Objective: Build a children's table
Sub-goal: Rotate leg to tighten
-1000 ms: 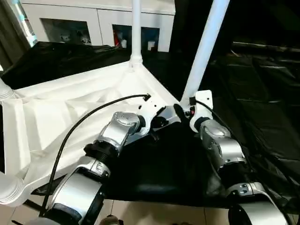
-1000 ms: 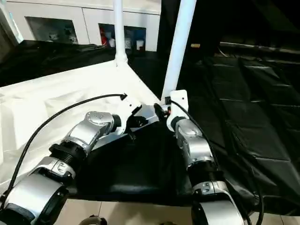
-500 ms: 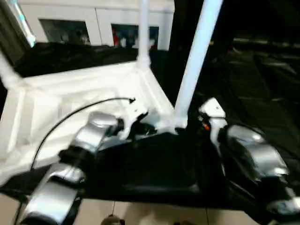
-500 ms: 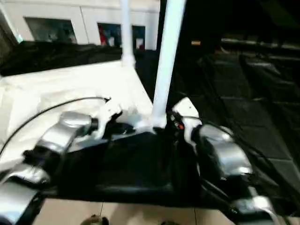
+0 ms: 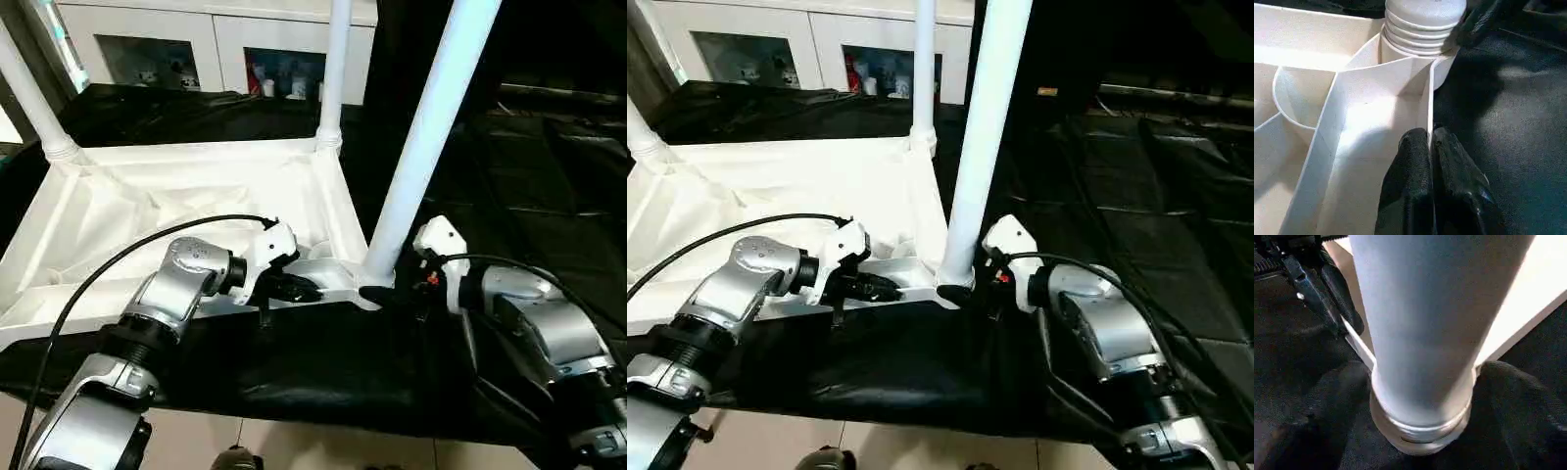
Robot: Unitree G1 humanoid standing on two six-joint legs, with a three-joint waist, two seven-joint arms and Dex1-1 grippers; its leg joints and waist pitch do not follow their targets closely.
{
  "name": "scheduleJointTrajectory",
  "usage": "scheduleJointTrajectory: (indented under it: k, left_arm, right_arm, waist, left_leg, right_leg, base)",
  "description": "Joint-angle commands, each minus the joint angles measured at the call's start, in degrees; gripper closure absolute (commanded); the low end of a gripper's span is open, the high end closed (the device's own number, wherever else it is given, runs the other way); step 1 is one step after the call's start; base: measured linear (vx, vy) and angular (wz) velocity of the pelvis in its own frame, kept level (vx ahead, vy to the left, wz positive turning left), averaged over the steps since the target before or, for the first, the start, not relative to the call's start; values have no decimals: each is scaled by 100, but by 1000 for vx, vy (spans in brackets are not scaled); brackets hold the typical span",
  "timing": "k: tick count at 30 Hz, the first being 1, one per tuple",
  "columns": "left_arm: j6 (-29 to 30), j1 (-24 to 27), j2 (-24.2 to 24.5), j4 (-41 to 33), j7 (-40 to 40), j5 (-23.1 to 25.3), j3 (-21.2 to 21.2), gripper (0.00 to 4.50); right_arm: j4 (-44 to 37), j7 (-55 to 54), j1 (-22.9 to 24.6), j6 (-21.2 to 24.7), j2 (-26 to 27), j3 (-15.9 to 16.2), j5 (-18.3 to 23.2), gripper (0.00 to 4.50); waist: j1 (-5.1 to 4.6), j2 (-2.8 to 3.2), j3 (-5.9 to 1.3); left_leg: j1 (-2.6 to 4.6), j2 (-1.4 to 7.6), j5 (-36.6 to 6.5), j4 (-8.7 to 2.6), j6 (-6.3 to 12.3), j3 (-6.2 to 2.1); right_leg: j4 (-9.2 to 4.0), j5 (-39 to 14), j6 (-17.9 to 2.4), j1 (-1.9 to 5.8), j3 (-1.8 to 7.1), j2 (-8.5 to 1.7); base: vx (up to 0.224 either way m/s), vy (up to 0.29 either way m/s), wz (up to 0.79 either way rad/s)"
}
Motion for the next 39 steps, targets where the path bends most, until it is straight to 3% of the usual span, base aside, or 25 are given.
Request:
scheduleJointTrajectory:
  k: [1, 11, 20, 23, 28, 30, 31, 34, 35, 37, 39]
  left_arm:
    - [-16, -4, -84, -247, -175, -232, -19, 450]
    - [13, 19, -31, -275, -181, -214, -13, 450]
    - [57, -44, -120, -184, -49, -180, -8, 450]
    - [132, -216, -353, 141, 566, -35, 95, 450]
    - [215, -695, -1066, 972, 2295, 80, 524, 450]
    - [291, -812, -1257, 1157, 2711, 58, 644, 450]
    - [243, -1007, -1583, 1520, 3344, 139, 669, 450]
    - [210, -1047, -1707, 1601, 3432, 228, 577, 450]
    - [152, -1060, -1794, 1631, 3383, 265, 513, 450]
    - [88, -1065, -1806, 1645, 3299, 312, 462, 450]
    - [49, -1064, -1779, 1644, 3217, 335, 441, 450]
  right_arm:
    - [43, 14, -116, 20, 1, 48, -41, 77]
    - [48, 30, -85, -10, 44, 105, -61, 160]
    - [134, -236, 69, -69, 199, 88, -119, 176]
    - [490, -959, 50, -66, 610, -135, -158, 177]
    - [1446, -3094, -289, 27, 1671, -776, -228, 178]
    - [1706, -3644, -407, 29, 1911, -909, -257, 178]
    - [2174, -4352, -675, -204, 2390, -1024, -337, 178]
    - [2296, -4423, -816, -336, 2600, -963, -386, 178]
    - [2321, -4404, -914, -449, 2699, -816, -512, 178]
    - [2340, -4285, -961, -550, 2707, -749, -603, 108]
    - [2357, -4231, -988, -585, 2677, -782, -585, 106]
  waist:
    - [-23, -67, -381]
    - [-27, -54, -368]
    - [-26, -36, -395]
    - [-49, -25, -392]
    - [-111, -34, -395]
    - [-133, -25, -402]
    - [-145, -19, -433]
    - [-143, -13, -432]
    - [-145, -42, -433]
    - [-134, -41, -429]
    - [-138, -50, -417]
  left_leg:
    - [104, 64, -1393, -390, 133, 26]
    - [103, 61, -1421, -397, 109, 24]
    - [99, 53, -1363, -384, 92, 23]
    - [108, 44, -1539, -400, -2, 18]
    - [125, 18, -1779, -424, -245, -6]
    - [130, 9, -1751, -422, -265, -11]
    - [116, 0, -1649, -405, -248, -5]
    - [91, -2, -1495, -404, -175, -6]
    - [91, -6, -1459, -396, -136, 3]
    - [80, -13, -1323, -389, -25, 15]
    - [87, -8, -1421, -399, 3, 19]
  right_leg:
    - [-385, -1051, -1221, 254, 90, -160]
    - [-390, -1086, -1199, 253, 91, -159]
    - [-372, -916, -1249, 272, 89, -158]
    - [-403, -1189, -1226, 250, 83, -167]
    - [-454, -1760, -1024, 238, 83, -173]
    - [-464, -1734, -1005, 227, 83, -170]
    - [-446, -1572, -1017, 234, 89, -173]
    - [-427, -1177, -1013, 263, 80, -150]
    - [-426, -1088, -1017, 267, 78, -140]
    - [-415, -884, -1044, 282, 77, -138]
    - [-433, -1045, -1034, 276, 77, -143]
  base:
    - [0, 0, 0]
    - [0, 0, 0]
    - [0, 0, 0]
    - [0, 0, 0]
    - [0, 0, 0]
    - [0, 0, 0]
    - [0, 0, 0]
    - [0, 0, 0]
    - [0, 0, 0]
    - [0, 0, 0]
    - [0, 0, 0]
